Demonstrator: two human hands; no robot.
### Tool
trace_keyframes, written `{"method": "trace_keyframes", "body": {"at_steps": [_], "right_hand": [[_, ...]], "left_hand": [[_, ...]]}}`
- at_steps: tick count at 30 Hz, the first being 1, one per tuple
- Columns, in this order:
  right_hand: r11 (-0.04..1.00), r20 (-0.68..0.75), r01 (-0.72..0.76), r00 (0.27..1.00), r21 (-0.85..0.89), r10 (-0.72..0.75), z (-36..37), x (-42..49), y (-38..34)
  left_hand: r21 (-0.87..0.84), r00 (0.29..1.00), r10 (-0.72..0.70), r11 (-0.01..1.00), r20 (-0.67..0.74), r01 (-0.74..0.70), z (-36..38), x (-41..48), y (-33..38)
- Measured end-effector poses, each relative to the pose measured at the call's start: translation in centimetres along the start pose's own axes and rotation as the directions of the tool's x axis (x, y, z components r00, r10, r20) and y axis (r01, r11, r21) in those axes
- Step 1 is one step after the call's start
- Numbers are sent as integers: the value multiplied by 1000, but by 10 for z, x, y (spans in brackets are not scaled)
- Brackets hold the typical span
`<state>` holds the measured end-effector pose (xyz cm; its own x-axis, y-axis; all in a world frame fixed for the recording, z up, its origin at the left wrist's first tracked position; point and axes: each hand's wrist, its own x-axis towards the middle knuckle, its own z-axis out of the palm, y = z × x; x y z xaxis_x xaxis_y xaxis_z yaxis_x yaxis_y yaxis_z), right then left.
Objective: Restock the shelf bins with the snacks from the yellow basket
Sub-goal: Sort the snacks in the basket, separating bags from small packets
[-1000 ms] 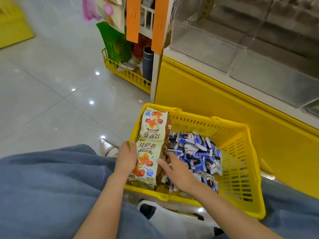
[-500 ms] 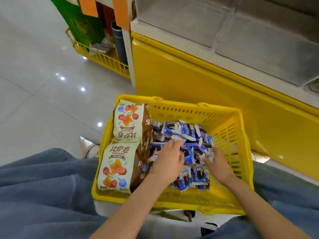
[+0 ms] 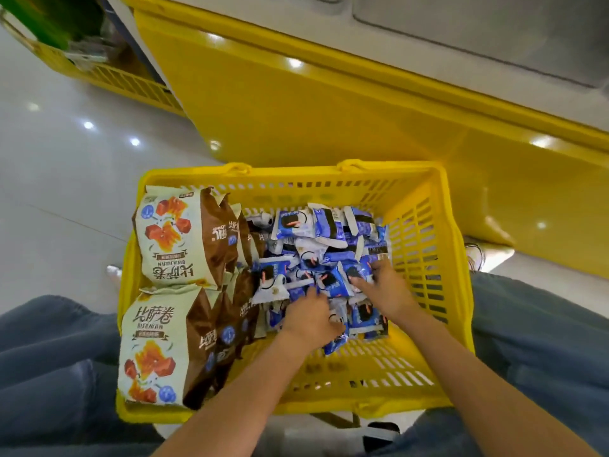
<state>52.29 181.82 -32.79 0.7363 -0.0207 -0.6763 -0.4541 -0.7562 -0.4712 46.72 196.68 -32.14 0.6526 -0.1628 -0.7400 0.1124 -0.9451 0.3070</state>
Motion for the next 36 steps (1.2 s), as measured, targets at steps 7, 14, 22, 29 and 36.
{"method": "trace_keyframes", "body": {"at_steps": [7, 14, 22, 29, 36], "right_hand": [[993, 44, 50, 998, 106, -55, 17, -27, 9], [974, -124, 100, 989, 202, -76, -12, -56, -5], [933, 19, 283, 955, 221, -295, 17, -93, -29], [896, 37, 439, 899, -66, -437, 29, -91, -19], [999, 47, -13, 999, 35, 11, 17, -20, 24]], "left_hand": [[-21, 996, -82, 996, -42, 81, 8, -1, 10], [-818, 970, -227, 573, -93, 56, -5, -19, -9], [-999, 968, -250, -16, 35, 32, -15, -43, -8], [-971, 985, -159, 236, -64, -25, -15, -51, -17], [-967, 920, -354, 239, -168, -84, -24, -43, -29]]}}
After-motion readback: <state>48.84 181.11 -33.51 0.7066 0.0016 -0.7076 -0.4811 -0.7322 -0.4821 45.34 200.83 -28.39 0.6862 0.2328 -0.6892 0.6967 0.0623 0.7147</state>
